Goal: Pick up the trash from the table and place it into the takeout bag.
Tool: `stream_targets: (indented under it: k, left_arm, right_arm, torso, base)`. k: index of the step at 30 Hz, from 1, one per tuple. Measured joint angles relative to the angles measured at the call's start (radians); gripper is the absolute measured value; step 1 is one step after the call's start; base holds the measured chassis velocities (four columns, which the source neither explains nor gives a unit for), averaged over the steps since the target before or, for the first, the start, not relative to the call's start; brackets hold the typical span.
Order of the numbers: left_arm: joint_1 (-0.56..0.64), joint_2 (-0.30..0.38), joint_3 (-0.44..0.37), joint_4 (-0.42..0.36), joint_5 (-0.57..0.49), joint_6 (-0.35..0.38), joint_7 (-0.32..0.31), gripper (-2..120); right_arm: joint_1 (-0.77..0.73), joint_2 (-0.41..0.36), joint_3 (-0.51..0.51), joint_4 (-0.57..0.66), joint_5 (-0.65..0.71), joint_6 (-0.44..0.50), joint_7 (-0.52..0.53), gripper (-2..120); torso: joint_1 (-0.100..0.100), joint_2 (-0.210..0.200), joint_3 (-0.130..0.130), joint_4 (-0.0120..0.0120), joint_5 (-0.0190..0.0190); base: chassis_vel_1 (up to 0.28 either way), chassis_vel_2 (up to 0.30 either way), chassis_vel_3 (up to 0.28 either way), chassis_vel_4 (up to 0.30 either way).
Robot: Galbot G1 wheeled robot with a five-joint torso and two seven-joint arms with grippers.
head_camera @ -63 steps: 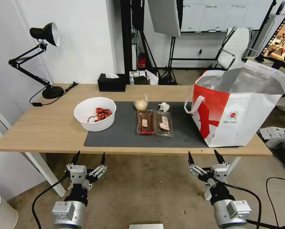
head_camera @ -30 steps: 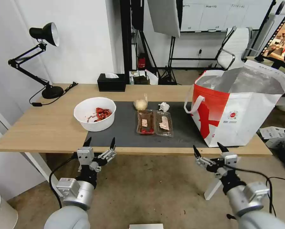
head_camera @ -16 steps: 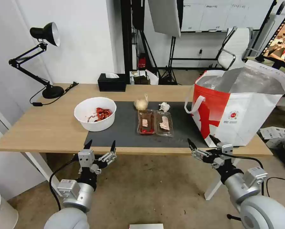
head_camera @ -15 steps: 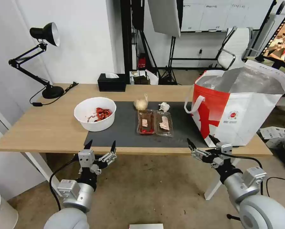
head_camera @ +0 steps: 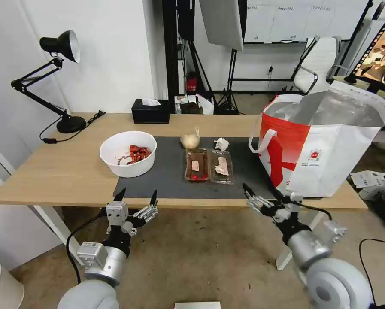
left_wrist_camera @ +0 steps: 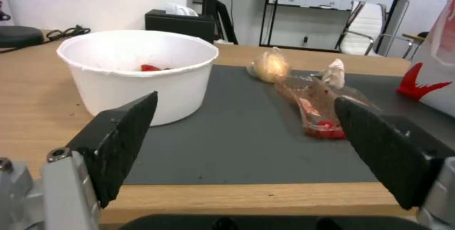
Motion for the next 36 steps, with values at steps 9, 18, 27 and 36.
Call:
stream_targets:
  k: [9, 18, 27, 36]
  left_arm:
    - [0.015, 0.015, -0.064, 0.004, -0.027, -0.003, -0.002, 100]
    - [0.048, 0.026, -0.102, 0.011, -0.036, -0.003, -0.005, 100]
    - [0.059, 0.027, -0.111, 0.012, -0.036, -0.003, -0.006, 100]
    - [0.063, 0.026, -0.112, 0.012, -0.036, -0.01, -0.008, 100]
  right_arm:
    - [0.347, 0.049, -0.216, -0.173, 0.402, 0.012, 0.313, 100]
    - [0.507, 0.171, -0.31, -0.34, 0.429, 0.011, 0.439, 100]
    - [0.525, 0.215, -0.323, -0.369, 0.424, 0.007, 0.466, 100]
    - [0.529, 0.23, -0.299, -0.394, 0.42, 0.007, 0.482, 100]
  torso:
    - [0.0, 0.0, 0.0, 0.0003, -0.0002]
    - [0.0, 0.0, 0.0, 0.0002, -0.0002]
    - [0.0, 0.0, 0.0, 0.0, 0.0]
    - [0.0, 0.0, 0.0, 0.0, 0.0001]
  base:
    - [0.0, 0.0, 0.0, 0.0]
    - [0.0, 0.0, 0.0, 0.0]
    - [0.0, 0.0, 0.0, 0.0]
    - [0.0, 0.0, 0.0, 0.0]
